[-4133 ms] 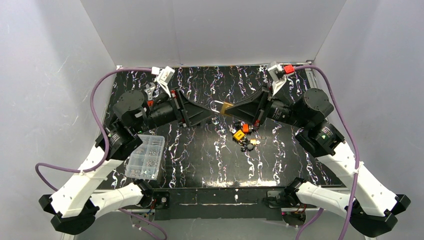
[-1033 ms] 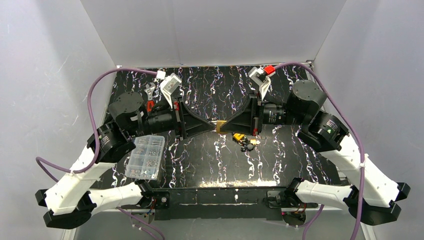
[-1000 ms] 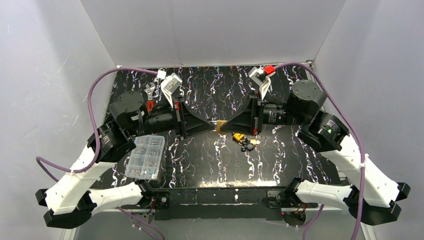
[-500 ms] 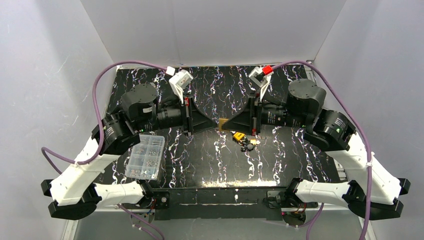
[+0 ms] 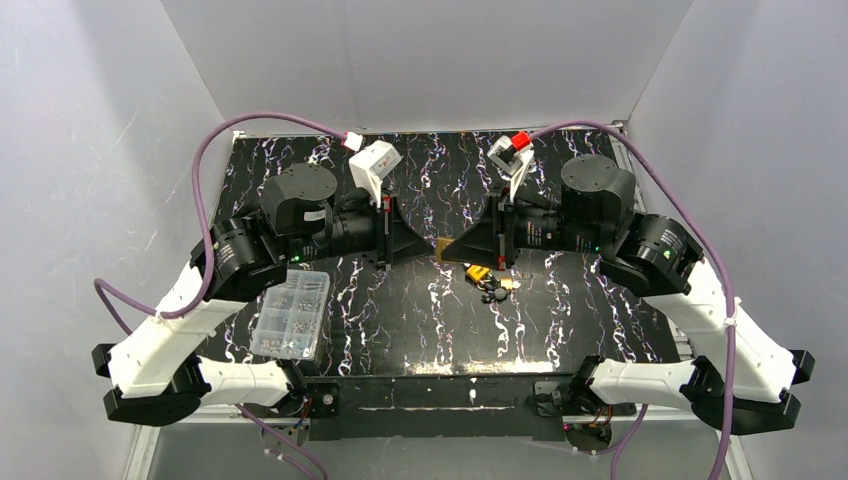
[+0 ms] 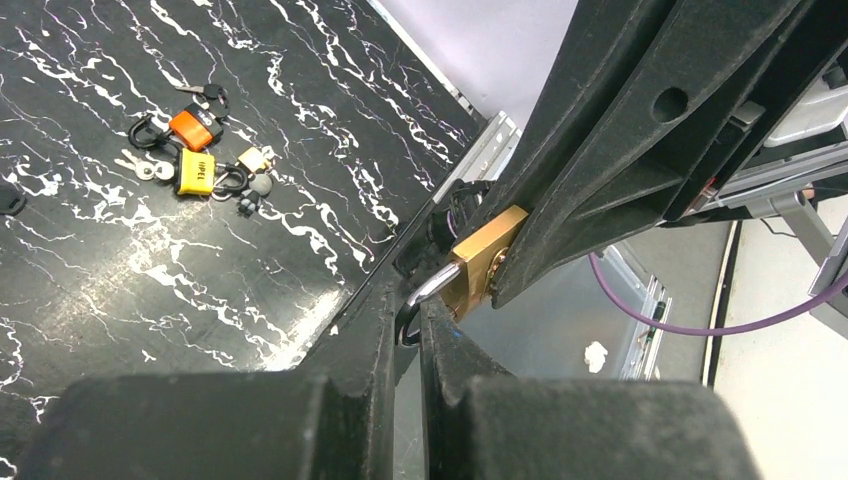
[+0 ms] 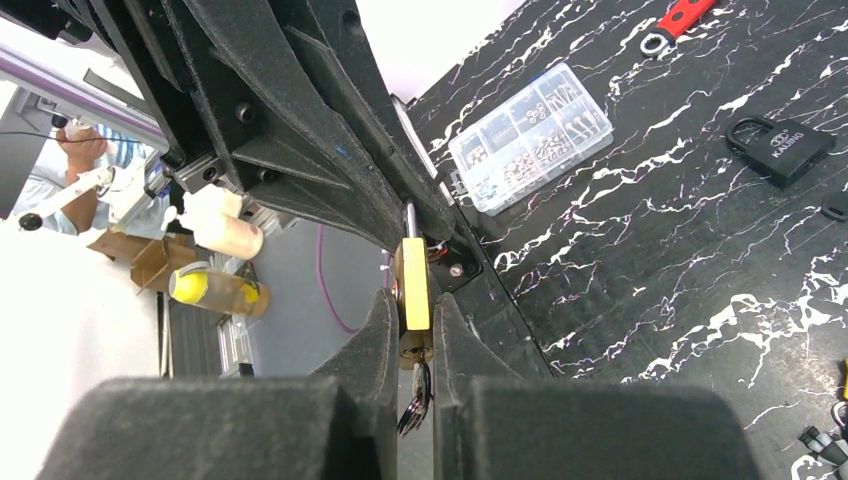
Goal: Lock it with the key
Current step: Lock the lock.
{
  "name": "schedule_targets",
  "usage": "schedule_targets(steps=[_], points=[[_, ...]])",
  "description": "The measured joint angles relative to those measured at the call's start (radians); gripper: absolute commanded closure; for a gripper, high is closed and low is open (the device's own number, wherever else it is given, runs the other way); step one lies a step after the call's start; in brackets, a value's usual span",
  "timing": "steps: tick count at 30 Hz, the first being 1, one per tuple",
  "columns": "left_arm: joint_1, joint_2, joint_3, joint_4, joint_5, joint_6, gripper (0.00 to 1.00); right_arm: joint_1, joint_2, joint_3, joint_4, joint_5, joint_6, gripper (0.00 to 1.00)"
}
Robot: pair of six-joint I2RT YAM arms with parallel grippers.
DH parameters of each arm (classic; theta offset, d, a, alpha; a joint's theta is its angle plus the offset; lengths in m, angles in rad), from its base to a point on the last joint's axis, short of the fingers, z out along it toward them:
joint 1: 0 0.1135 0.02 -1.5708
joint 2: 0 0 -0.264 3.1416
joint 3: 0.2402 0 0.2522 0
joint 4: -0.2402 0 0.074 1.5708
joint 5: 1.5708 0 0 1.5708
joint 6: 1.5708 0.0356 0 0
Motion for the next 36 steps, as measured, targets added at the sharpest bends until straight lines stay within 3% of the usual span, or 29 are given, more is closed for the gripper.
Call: schedule_targets(steps=[19,23,26,30,36], points=[[-0.061,0.017,0.053,-0.032,-0.08,0.012,1.0,0.001,0.025,0.048,-0.024,-0.031,-0.005,0.99],[-0.067,-0.001,0.027,-0.066,-0.171,0.034,1.0,-0.009,0.024,-0.028,0.048,-0.037,-0.008,0.61],[-0.021,-0.049,-0.062,-0.009,-0.153,0.008,1.0,-0.051,0.021,-0.146,0.169,-0.066,0.008,0.42],[0.075,-0.072,-0.17,0.089,-0.077,-0.033,1.0,-0.138,0.0,-0.354,0.366,-0.174,0.06,0.32],[0.127,-0.066,-0.206,0.184,0.024,-0.074,1.0,-0.288,-0.117,-0.561,0.632,-0.337,0.16,0.3]])
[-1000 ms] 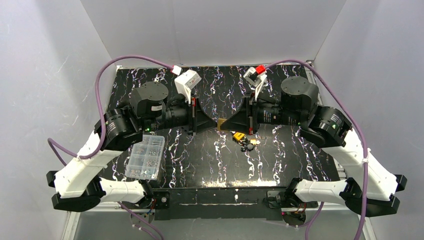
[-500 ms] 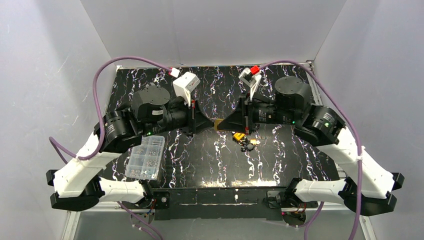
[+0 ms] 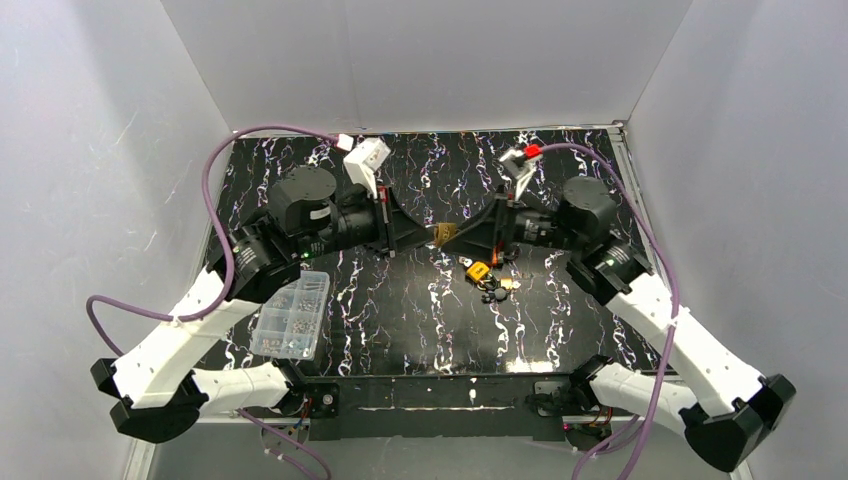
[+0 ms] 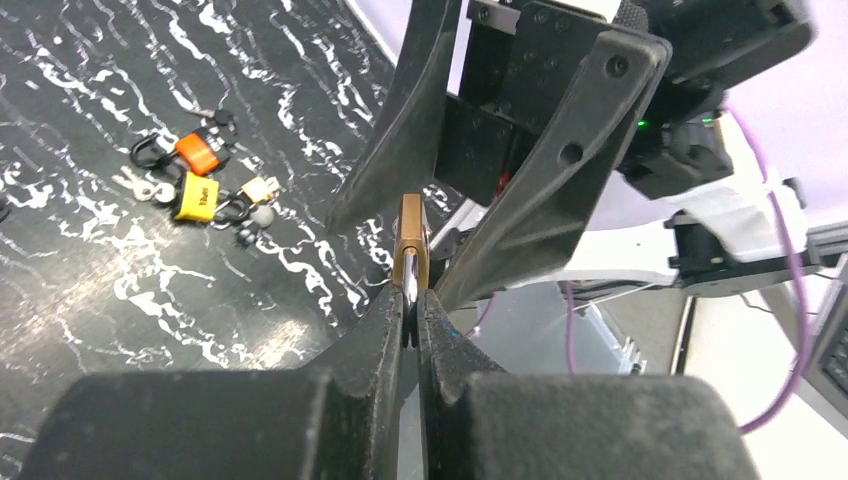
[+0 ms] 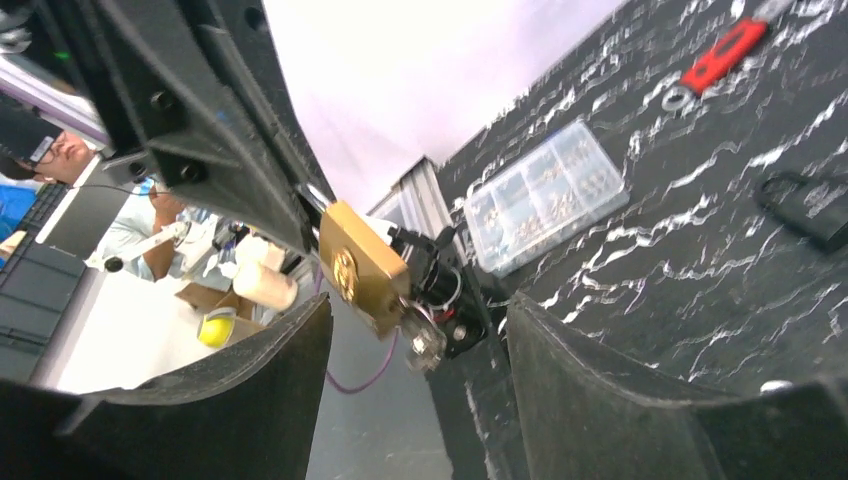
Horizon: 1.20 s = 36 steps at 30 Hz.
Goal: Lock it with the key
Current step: Lock the lock.
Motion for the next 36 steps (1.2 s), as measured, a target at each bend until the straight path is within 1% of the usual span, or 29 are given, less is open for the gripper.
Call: schedule_targets(steps=[4,8,11,14,17,21,25,27,29,32,36], points=[[0.034,-0.03,0.0,0.039,0.061,-0.018,1.0,-0.108,-0.073,-0.079,0.183,-0.09,0.093,0.3],[0.072,-0.057,0.0,0.07,0.123,-0.031,1.0,-0.198,-0.077,-0.146,0.375,-0.18,0.225,0.31],[0.089,-0.058,0.0,0.082,0.167,-0.04,1.0,-0.228,-0.045,-0.171,0.504,-0.233,0.322,0.31],[0.103,-0.047,0.0,0.095,0.206,-0.051,1.0,-0.231,-0.014,-0.171,0.603,-0.27,0.394,0.33],[0.117,-0.04,-0.005,0.111,0.243,-0.069,1.0,-0.231,-0.001,-0.171,0.668,-0.296,0.443,0.35],[0.144,-0.04,-0.032,0.146,0.284,-0.096,1.0,-0.22,0.009,-0.166,0.71,-0.314,0.472,0.46],[0.166,-0.038,-0.055,0.166,0.312,-0.118,1.0,-0.2,0.013,-0.163,0.723,-0.322,0.485,0.51],[0.173,-0.037,-0.064,0.179,0.323,-0.127,1.0,-0.189,0.013,-0.159,0.719,-0.322,0.481,0.58],[0.181,-0.037,-0.069,0.188,0.332,-0.136,1.0,-0.175,0.013,-0.15,0.703,-0.321,0.462,0.62],[0.189,-0.037,-0.074,0.203,0.345,-0.145,1.0,-0.163,0.013,-0.14,0.681,-0.32,0.443,0.71],[0.193,-0.038,-0.083,0.214,0.356,-0.154,1.0,-0.159,0.013,-0.138,0.653,-0.312,0.43,0.77]])
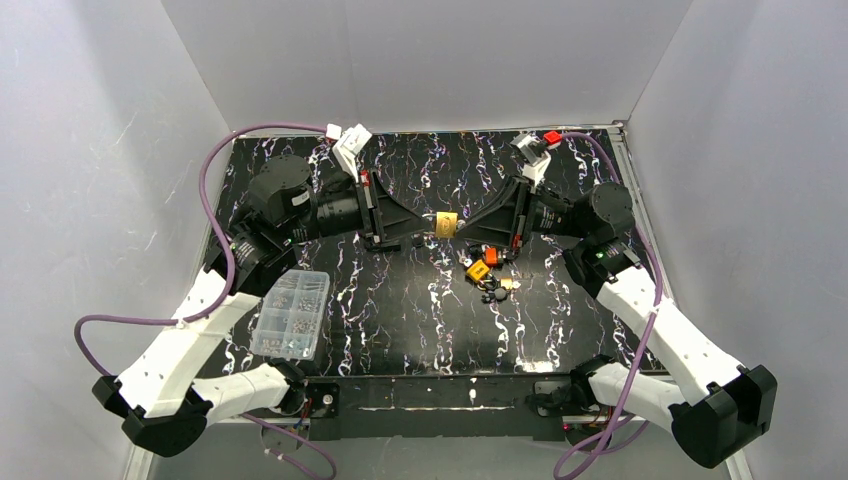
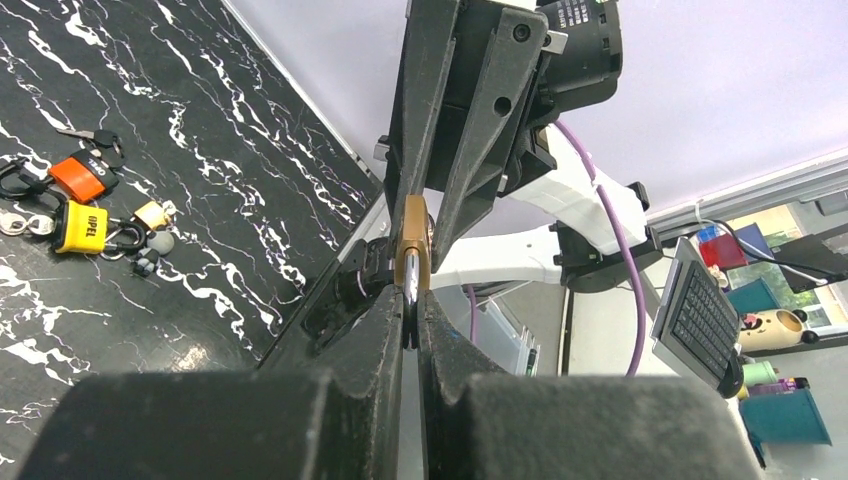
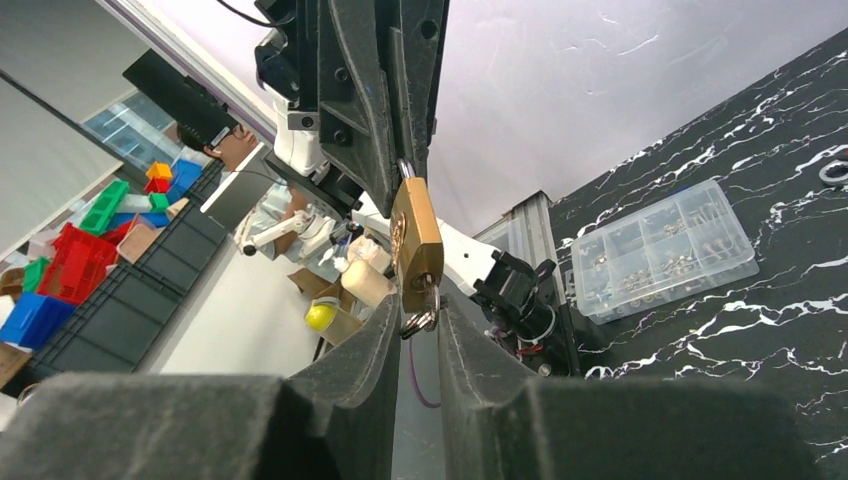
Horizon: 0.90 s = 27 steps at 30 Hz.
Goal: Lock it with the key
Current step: Lock the lock.
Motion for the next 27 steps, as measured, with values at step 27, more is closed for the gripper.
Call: schedule_targets(steps=[27], points=[[0.095,-0.042,-0.017,-0.134,-0.065,0.056,1.0,-0.098,-0.079,0.013,-0.396,0.142,-0.261,0.99]])
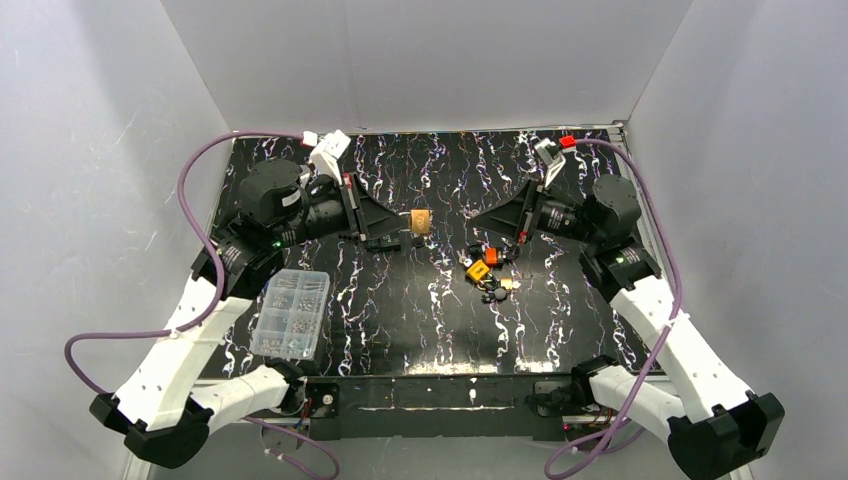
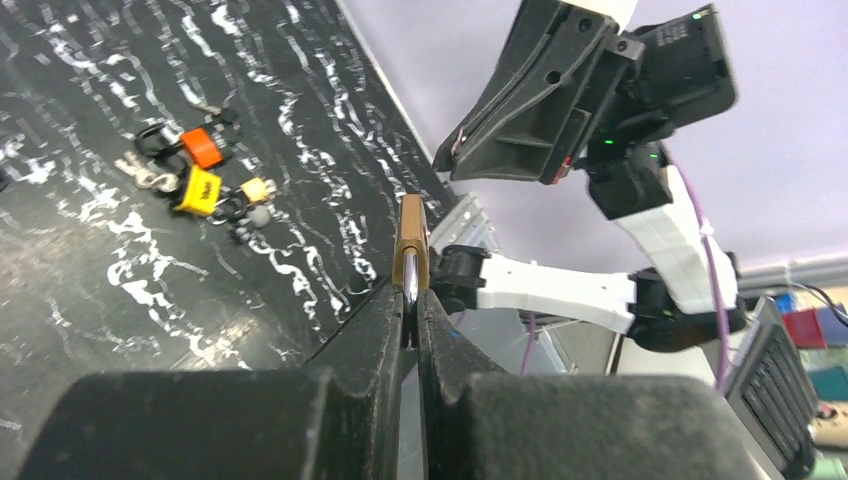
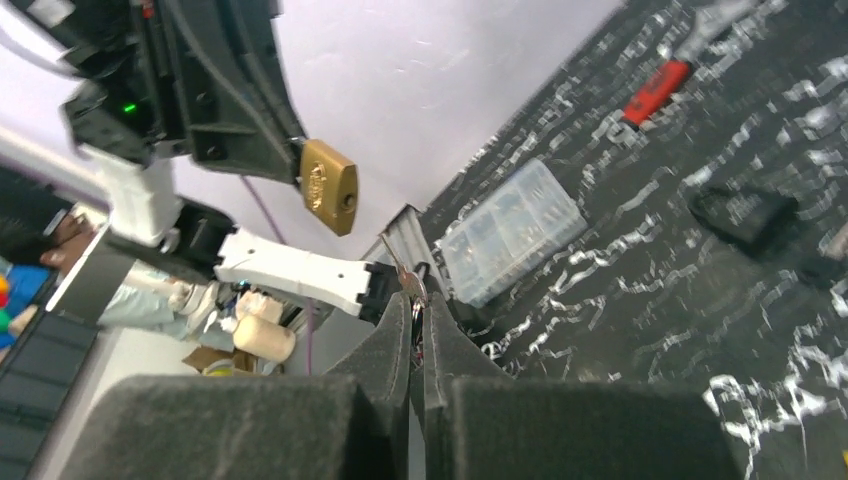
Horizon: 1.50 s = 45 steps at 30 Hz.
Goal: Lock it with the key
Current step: Lock the lock, then place the lock at the center of the board, then place the key at the center of the board.
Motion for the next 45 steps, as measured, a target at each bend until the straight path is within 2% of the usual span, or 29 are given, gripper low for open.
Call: schedule_targets(steps=[5,13,17,27,29,30,31,34,38,40,45], points=[[0.008,0.013,-0.088,-0.026,-0.082,-0.003,1.0,-0.004,0.097,0.035,-0.188,0.116,-0.09,0.99],[0.031,0.191,-0.351,0.06,-0.154,-0.05,1.0,0.085,0.487,0.18,-0.434,0.342,-0.215,0.99],[0.055,0.269,-0.449,0.078,-0.183,-0.055,1.0,0.186,0.626,0.213,-0.483,0.413,-0.235,0.99],[0.14,0.293,-0.694,0.159,-0.189,-0.067,1.0,0.401,0.816,0.214,-0.467,0.472,-0.198,0.99],[0.15,0.304,-0.718,0.161,-0.188,-0.07,0.92,0.42,0.858,0.216,-0.458,0.474,-0.188,0.99],[0.156,0.307,-0.726,0.163,-0.188,-0.073,0.82,0.426,0.874,0.216,-0.455,0.475,-0.184,0.99],[0.161,0.307,-0.729,0.164,-0.19,-0.076,0.77,0.431,0.892,0.216,-0.451,0.475,-0.179,0.99],[0.166,0.319,-0.735,0.157,-0.222,-0.077,0.75,0.439,0.925,0.216,-0.447,0.476,-0.172,0.99],[0.169,0.328,-0.743,0.133,-0.265,-0.077,0.66,0.448,0.947,0.235,-0.444,0.479,-0.167,0.97],[0.169,0.328,-0.743,0.119,-0.285,-0.077,0.61,0.452,0.95,0.244,-0.439,0.478,-0.163,0.88],[0.169,0.312,-0.724,0.064,-0.339,-0.065,0.38,0.458,0.95,0.254,-0.435,0.478,-0.15,0.63]])
